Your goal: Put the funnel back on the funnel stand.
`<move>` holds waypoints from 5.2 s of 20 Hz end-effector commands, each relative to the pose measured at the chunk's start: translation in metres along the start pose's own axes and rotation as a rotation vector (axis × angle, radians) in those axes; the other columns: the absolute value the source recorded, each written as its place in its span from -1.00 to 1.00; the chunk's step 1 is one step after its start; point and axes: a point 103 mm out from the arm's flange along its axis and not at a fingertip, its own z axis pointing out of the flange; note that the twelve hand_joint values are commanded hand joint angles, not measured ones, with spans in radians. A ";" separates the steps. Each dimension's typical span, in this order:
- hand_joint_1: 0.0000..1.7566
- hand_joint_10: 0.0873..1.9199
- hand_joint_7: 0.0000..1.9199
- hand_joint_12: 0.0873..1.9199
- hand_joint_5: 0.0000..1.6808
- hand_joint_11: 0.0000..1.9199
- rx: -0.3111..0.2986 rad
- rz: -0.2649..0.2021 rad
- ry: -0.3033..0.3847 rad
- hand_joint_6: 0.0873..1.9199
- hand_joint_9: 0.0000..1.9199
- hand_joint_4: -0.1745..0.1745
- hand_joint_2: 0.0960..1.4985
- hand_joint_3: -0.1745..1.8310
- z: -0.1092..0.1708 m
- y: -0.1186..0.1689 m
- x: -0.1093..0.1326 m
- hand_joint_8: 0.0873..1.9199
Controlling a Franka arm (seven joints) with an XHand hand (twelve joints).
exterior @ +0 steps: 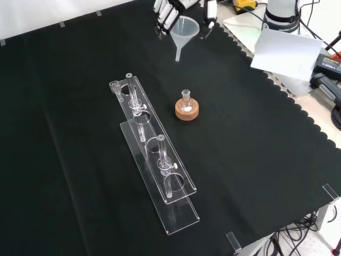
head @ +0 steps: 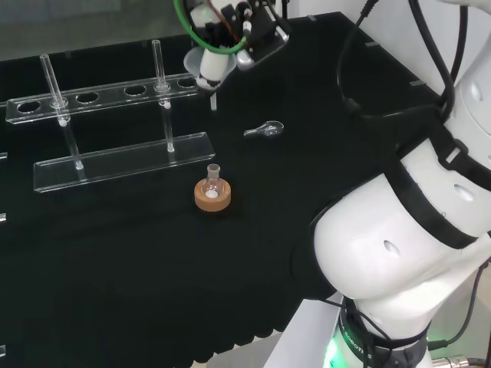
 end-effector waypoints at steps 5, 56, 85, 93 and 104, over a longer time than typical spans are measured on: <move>-0.11 -0.64 -0.36 0.21 -0.29 -0.20 -0.017 0.039 0.009 -0.86 -0.05 -0.17 -0.22 -0.24 -0.017 0.009 -0.008 -0.40; -0.09 -0.63 -0.36 0.22 -0.32 -0.20 -0.055 -0.026 0.125 -0.64 -0.05 -0.17 -0.22 -0.22 -0.005 0.160 -0.024 -0.39; -0.51 -0.47 -1.00 0.58 -0.99 -0.96 -0.014 -0.080 0.153 -1.00 -0.99 0.06 -0.28 -0.63 0.026 0.164 -0.019 -1.00; -0.52 -0.28 -0.94 0.59 -0.92 -0.96 -0.091 -0.054 0.198 -1.00 -1.00 -0.04 -0.22 -0.71 0.012 0.120 -0.029 -1.00; -0.45 -0.23 -0.87 0.56 -0.86 -0.89 -0.105 0.046 0.248 -1.00 -0.91 -0.10 -0.08 -0.68 0.017 0.045 -0.056 -0.93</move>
